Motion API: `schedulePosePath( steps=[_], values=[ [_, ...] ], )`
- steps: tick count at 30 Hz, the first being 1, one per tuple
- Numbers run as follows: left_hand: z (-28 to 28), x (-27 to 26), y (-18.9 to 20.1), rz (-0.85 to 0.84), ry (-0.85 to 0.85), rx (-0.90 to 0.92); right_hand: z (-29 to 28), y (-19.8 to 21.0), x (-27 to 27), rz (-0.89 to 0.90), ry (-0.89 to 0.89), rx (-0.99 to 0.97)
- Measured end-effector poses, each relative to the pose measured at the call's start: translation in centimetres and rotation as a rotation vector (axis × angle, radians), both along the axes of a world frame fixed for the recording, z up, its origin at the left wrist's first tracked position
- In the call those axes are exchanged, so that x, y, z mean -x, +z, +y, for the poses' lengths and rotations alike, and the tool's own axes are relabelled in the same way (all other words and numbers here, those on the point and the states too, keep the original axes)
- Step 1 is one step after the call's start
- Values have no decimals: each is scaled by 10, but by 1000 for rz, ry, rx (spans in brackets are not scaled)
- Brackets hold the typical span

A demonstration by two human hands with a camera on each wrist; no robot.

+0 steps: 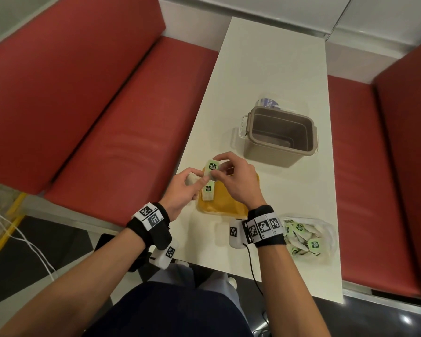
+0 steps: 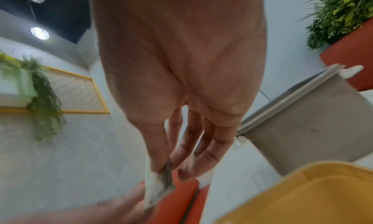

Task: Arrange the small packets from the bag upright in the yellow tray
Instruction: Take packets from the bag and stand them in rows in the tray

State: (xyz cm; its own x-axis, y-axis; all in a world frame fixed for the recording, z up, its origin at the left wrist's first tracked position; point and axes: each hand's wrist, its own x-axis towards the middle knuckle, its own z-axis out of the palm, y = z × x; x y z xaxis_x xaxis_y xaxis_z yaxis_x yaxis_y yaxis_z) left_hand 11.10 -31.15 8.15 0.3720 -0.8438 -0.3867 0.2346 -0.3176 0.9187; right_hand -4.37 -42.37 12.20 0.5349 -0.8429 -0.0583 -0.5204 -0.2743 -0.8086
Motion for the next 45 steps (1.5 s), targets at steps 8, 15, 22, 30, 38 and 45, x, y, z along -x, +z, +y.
schedulePosePath(
  steps=[8,15,22,30,38,45],
  values=[
    [6,-6,-28,11,111,-161,8,-68,0,242,-45,-196],
    [10,-5,-46,-63,33,-257,18,-96,-14,327,-52,-197],
    [13,-2,-51,-274,-37,-335,24,-105,-16,392,-106,-249],
    [15,-5,-38,-244,-40,-294,26,-97,-26,386,-126,-242],
    [23,-15,-2,-8,-117,-152,23,-47,-10,31,-178,-186],
    [22,-18,17,-199,-271,-27,30,-11,-13,-140,-11,-356]
  ],
)
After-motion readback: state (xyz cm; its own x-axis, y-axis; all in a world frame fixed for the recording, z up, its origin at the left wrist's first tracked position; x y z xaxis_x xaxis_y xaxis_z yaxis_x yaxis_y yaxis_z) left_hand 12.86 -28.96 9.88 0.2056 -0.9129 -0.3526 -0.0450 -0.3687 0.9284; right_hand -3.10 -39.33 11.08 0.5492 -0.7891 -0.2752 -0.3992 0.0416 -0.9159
